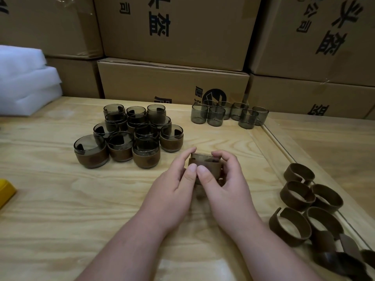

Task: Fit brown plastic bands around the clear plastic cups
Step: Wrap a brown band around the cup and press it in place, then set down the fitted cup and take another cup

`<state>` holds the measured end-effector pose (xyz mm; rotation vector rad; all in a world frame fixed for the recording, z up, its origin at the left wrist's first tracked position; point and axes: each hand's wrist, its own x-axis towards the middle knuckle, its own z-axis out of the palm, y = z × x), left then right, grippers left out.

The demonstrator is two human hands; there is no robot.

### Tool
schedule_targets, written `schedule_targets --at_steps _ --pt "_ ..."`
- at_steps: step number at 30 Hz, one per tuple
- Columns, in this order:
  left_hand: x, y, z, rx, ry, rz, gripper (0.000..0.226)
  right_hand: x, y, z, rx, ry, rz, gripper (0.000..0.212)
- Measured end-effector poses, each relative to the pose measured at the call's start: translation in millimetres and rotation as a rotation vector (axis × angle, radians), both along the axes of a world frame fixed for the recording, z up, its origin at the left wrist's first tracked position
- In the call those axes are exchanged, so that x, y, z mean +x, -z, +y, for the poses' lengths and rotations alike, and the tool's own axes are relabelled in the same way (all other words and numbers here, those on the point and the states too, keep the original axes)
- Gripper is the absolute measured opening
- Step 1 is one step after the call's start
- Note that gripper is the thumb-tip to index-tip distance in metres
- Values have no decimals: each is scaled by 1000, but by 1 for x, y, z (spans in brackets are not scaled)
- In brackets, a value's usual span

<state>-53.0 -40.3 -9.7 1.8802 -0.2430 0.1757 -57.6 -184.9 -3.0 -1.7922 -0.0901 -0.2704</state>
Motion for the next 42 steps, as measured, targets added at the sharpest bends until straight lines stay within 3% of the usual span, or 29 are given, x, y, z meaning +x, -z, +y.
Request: schedule_targets --at_steps 7,13,17,21,26,30,36,42 --pt "4 2 -3 82 -42 44 54 3 -1 -2 -376 229 56 77" --pt "5 3 -4 40 -77 26 47 1 -1 -2 -535 356 56 73" --pt "3 -1 -3 -102 -146 -52 34 3 -5 0 -457 249 54 64" --pt "1 -5 0 -209 -173 -68 25 -2 -3 4 -360 108 -73 41" --pt "2 -6 -3 -205 -128 -4 23 0 -2 3 -279 131 -104 38" --pt "4 -5 -1 -93 -96 84 32 1 -1 2 -257 155 -124 34" --pt "4 -8 -2 -85 -128 108 32 -1 -1 1 -432 180 -81 28" --pt "4 -9 0 -145 -155 149 25 8 0 0 -746 175 133 50"
